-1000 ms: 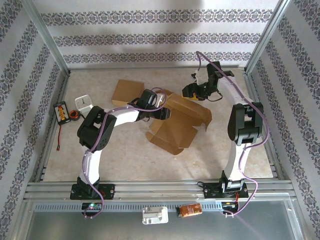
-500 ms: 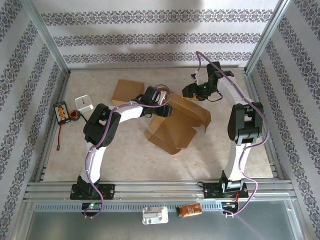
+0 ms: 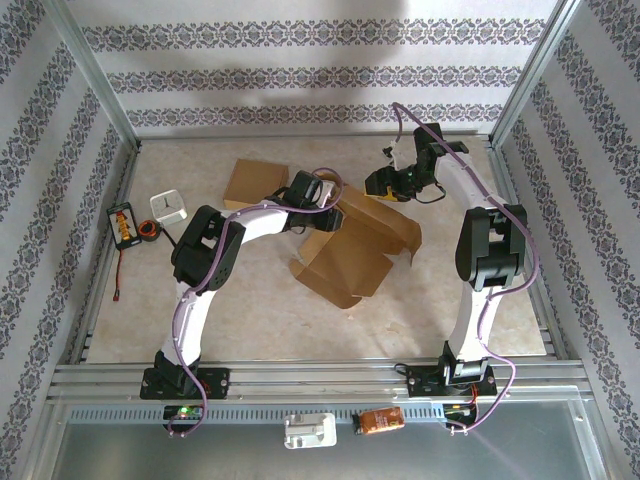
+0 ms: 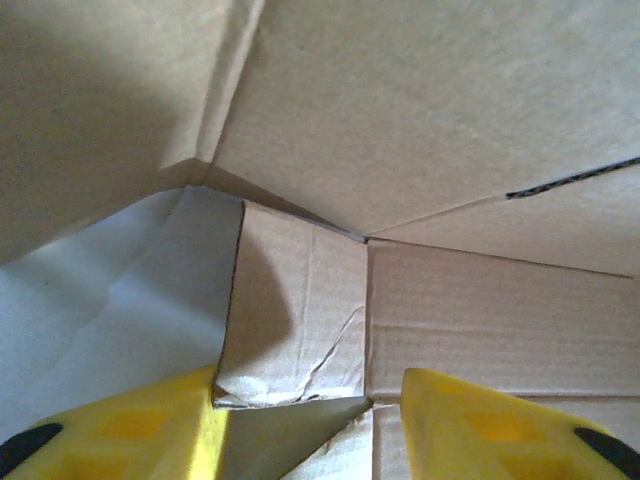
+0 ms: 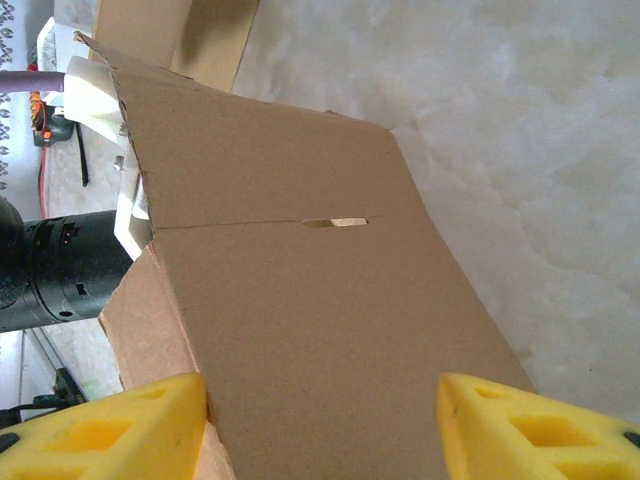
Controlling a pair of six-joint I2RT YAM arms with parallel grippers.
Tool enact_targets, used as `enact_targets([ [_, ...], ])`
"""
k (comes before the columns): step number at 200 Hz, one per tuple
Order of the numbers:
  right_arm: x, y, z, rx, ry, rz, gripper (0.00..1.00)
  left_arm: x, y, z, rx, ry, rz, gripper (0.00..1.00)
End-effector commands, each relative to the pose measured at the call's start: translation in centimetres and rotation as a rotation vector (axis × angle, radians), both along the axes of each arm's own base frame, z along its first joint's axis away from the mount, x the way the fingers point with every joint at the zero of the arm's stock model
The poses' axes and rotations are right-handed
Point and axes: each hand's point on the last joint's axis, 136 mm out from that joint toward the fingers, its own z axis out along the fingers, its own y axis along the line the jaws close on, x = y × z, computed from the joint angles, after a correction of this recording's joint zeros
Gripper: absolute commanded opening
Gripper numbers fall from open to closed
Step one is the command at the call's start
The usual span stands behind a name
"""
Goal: Fold the paper box
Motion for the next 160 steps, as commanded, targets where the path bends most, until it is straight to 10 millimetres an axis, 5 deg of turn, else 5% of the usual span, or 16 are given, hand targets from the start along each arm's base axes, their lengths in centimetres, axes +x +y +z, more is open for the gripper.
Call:
enact_targets([
  [1,0.0,-0.3,-0.7,-0.022,0.019,0.003,0.61,0.4,-0.7,2.3,-0.05,-0.049,-0.04,0.46],
  [71,0.0,-0.3,-0.7,-0.022,0.022,0.002,0.59,-1.1,-3.5,5.8,-0.14,-0.173,-0.214,0.45],
  [160,0.1,-0.3,-0.8,-0.022,0.022,0.003,0.59,-3.9,-6.6,4.2,-0.157,-0.148,-0.365,0.44],
])
